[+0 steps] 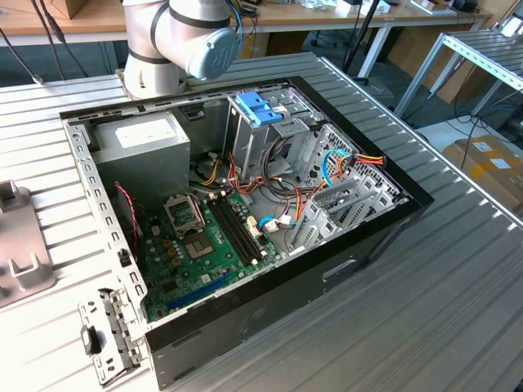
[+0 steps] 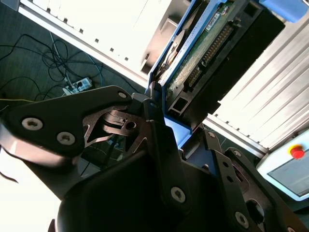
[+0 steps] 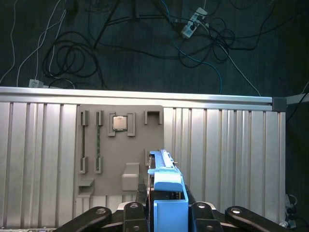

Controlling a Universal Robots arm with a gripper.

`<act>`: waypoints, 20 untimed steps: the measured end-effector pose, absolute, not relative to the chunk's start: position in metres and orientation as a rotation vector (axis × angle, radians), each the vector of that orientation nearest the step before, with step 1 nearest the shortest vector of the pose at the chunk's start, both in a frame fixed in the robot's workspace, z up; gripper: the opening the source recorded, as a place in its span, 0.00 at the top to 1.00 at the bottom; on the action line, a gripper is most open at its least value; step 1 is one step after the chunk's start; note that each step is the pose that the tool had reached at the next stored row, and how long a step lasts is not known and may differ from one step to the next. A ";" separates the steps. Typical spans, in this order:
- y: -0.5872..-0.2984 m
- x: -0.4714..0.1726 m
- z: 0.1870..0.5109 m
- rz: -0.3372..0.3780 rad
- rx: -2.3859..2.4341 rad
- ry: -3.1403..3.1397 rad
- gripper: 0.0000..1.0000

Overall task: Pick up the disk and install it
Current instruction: 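Pick up the disk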

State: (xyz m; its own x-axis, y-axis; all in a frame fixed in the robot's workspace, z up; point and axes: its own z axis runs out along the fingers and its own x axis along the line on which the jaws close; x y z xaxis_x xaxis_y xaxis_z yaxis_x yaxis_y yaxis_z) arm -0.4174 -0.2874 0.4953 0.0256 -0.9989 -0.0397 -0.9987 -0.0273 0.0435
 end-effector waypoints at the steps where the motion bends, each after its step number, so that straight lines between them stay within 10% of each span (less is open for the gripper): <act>1: -0.287 -0.417 0.495 -0.092 2.247 -2.188 0.63; 20: -0.288 -0.411 0.495 -0.092 2.247 -2.188 0.63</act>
State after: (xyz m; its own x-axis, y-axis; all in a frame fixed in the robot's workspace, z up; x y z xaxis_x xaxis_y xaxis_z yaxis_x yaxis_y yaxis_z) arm -0.4115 -0.2875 0.4953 0.0256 -0.9989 -0.0396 -0.9987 -0.0273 0.0436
